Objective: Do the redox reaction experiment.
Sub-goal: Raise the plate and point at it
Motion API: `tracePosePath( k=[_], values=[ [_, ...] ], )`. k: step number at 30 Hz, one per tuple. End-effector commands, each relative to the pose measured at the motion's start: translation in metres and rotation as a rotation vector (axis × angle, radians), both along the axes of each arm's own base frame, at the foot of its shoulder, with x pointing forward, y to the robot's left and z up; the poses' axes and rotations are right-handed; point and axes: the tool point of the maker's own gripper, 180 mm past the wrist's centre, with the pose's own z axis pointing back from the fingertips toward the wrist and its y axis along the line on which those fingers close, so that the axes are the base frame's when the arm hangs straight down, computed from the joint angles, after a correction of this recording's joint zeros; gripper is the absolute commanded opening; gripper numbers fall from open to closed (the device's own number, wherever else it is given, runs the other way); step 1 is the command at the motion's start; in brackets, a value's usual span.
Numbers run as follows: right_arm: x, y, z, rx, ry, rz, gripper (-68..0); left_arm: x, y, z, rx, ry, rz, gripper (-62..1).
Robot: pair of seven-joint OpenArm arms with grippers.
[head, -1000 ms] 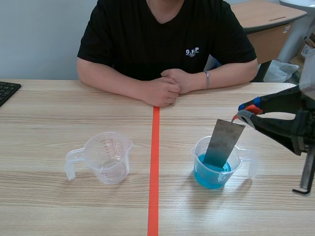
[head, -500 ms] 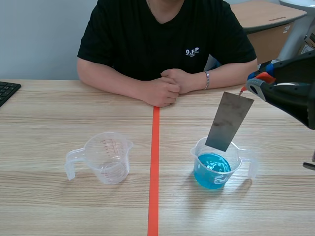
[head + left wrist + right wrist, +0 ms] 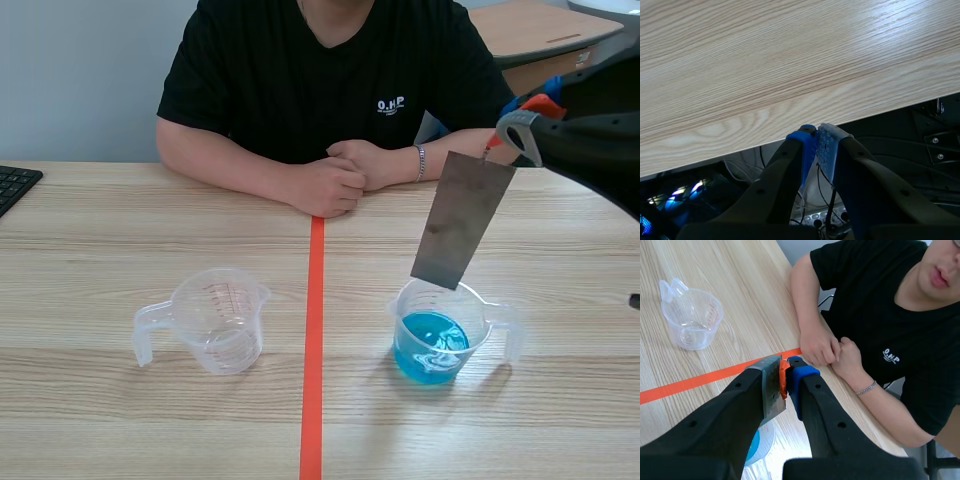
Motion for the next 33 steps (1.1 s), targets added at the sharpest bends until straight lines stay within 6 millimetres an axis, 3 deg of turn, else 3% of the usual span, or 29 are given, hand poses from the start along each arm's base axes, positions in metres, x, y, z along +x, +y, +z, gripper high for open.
tracePosePath(
  k=[1, 11, 33],
  values=[
    [-0.005, 0.003, 0.009, 0.009, -0.017, 0.022, -66.0, 0.000, -0.001, 0.002, -0.002, -0.007, 0.001, -56.0],
    [-0.010, 0.004, 0.020, -0.006, -0.036, 0.015, -66.0, 0.000, -0.001, 0.002, -0.002, -0.007, 0.001, -56.0],
    [-0.011, -0.001, 0.015, -0.024, -0.017, -0.005, -66.0, 0.000, -0.002, 0.002, -0.007, -0.003, -0.019, -56.0]
  ],
)
